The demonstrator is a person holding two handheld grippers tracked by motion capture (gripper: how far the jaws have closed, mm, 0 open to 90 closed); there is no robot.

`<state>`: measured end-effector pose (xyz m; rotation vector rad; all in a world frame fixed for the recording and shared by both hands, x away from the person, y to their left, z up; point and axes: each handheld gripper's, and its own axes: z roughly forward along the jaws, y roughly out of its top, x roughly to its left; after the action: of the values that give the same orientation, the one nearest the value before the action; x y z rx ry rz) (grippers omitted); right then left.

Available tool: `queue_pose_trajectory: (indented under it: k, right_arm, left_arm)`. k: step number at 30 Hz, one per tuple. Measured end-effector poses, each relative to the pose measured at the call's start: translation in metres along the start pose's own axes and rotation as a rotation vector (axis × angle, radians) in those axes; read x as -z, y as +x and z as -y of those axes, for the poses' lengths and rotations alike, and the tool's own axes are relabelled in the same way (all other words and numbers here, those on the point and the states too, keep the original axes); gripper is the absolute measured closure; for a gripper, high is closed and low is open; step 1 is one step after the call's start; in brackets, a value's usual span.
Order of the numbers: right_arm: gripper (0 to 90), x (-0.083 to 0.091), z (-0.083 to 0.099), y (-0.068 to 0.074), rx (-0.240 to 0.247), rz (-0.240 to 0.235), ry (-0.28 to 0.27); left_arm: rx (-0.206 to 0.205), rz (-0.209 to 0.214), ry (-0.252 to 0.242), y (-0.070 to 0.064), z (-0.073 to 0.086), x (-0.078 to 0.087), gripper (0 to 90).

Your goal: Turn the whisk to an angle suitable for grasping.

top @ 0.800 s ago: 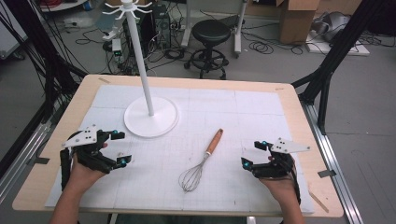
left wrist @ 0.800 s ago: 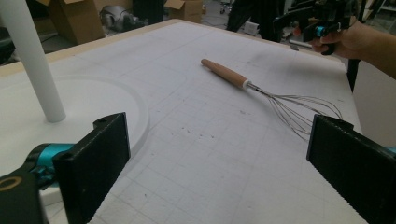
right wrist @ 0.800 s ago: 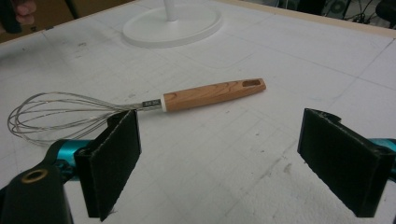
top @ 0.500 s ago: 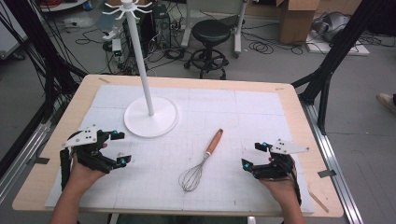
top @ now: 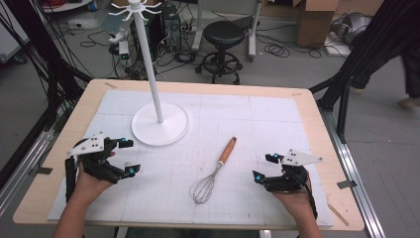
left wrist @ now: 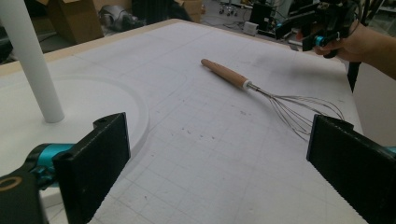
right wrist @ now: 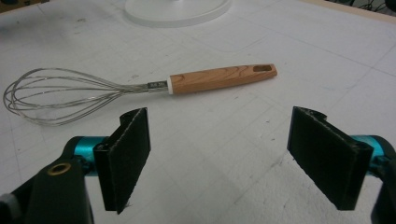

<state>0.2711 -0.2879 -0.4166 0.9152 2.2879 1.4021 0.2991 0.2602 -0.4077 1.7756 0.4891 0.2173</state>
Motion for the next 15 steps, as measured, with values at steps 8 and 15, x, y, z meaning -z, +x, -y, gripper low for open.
queue_pose_trajectory:
  k: [8,15]
  right_arm:
    - [39.1,-0.002,-0.001,0.000,-0.015,-0.020,0.015]
    - [56.9,-0.015,-0.012,0.000,-0.007,-0.006,0.039]
  left_arm:
    - [-0.007,-0.004,0.019,-0.001,0.000,-0.002,6.7]
    - [-0.005,-0.005,0.014,-0.001,-0.001,-0.001,6.7]
